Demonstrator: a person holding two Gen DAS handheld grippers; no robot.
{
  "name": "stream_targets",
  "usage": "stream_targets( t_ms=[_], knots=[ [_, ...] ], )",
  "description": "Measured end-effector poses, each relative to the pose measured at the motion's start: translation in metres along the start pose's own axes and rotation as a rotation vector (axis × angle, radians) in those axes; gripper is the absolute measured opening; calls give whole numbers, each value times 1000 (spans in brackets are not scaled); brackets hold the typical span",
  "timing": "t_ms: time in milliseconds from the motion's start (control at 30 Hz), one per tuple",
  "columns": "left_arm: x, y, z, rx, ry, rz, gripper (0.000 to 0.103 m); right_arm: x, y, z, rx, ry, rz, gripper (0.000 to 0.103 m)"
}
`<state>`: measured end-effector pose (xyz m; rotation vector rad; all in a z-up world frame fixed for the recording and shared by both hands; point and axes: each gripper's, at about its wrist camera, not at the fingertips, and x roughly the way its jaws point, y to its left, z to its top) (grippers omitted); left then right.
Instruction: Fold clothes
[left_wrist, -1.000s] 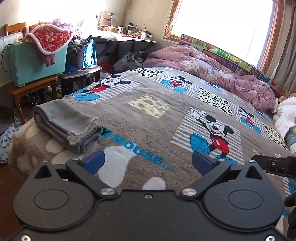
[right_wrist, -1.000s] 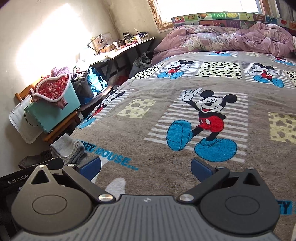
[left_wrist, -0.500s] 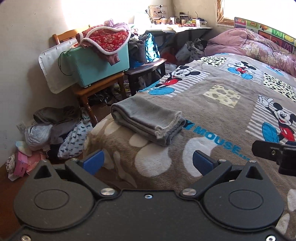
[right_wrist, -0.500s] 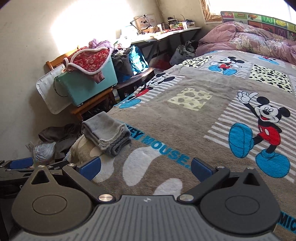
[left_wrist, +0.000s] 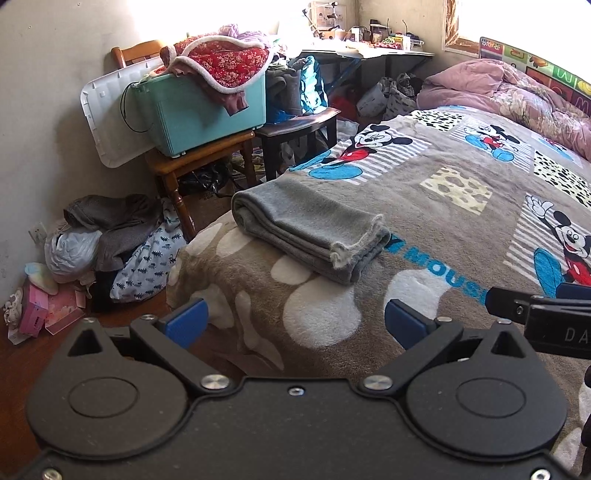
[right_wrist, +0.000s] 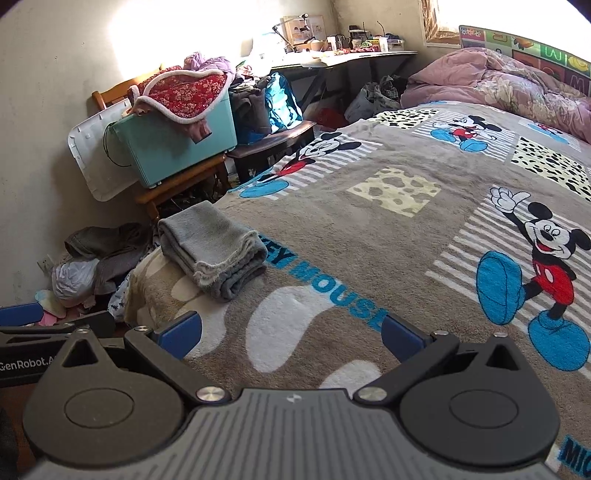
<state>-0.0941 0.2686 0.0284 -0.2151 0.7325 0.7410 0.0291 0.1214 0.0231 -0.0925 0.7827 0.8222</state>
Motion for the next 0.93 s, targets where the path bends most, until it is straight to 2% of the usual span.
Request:
stream_targets(
  t_ms=[367, 933],
  knots=[
    [-3, 6, 1, -9, -24, 21, 103, 6, 10, 1, -25, 3, -8, 103],
    [-6, 15, 0, -19, -44, 13, 103, 4, 22, 3, -52, 9, 2, 103]
  ],
)
